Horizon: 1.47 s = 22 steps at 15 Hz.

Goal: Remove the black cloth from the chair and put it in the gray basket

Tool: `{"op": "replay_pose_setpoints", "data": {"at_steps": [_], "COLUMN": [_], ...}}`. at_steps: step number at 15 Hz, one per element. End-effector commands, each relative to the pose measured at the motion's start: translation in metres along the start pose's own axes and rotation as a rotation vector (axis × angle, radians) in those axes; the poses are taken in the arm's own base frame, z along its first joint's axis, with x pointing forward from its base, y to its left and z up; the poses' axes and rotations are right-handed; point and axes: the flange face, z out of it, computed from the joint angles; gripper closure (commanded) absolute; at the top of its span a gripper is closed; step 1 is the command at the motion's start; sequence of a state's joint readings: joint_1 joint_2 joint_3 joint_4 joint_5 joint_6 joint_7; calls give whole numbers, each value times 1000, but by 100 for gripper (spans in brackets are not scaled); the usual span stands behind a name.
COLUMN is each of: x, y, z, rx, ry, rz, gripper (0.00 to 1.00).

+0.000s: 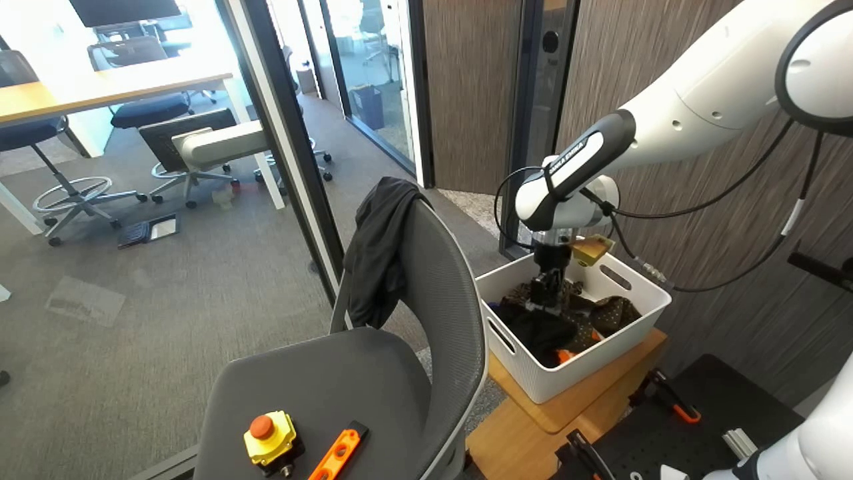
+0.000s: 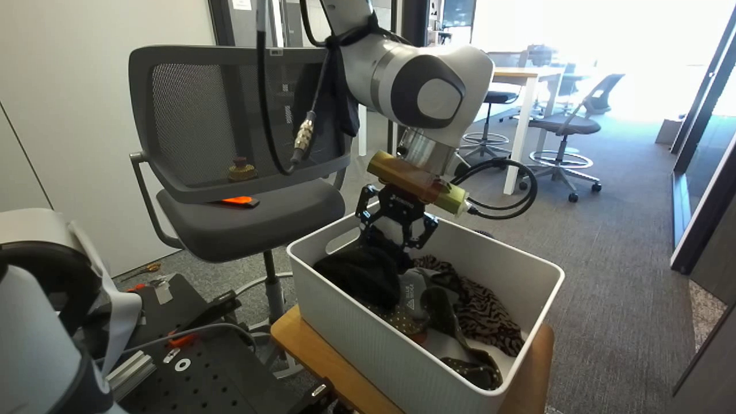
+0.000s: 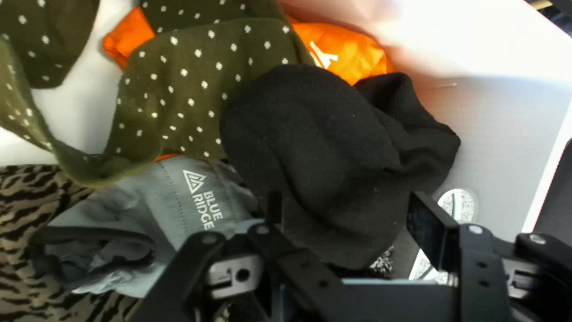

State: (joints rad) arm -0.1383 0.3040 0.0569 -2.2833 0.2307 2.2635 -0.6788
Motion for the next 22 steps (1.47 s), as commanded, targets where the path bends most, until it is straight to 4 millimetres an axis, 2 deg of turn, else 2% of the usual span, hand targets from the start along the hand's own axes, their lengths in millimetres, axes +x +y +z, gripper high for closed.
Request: {"op": "replay_pose_setpoints", "data": {"at_steps": [1, 6, 10, 14, 18, 22], "x": [-16, -54, -88, -130, -184, -246], "y": [-11, -54, -103, -149, -188, -229], "z": [-45, -109, -147, -178, -209, -235], "rx": [-35, -144, -235, -279, -286, -281], "ry": [64, 170, 232, 284, 304, 214], "rz": [76, 217, 285, 320, 361, 444], "gripper": [0, 0, 0, 0, 0, 0]}}
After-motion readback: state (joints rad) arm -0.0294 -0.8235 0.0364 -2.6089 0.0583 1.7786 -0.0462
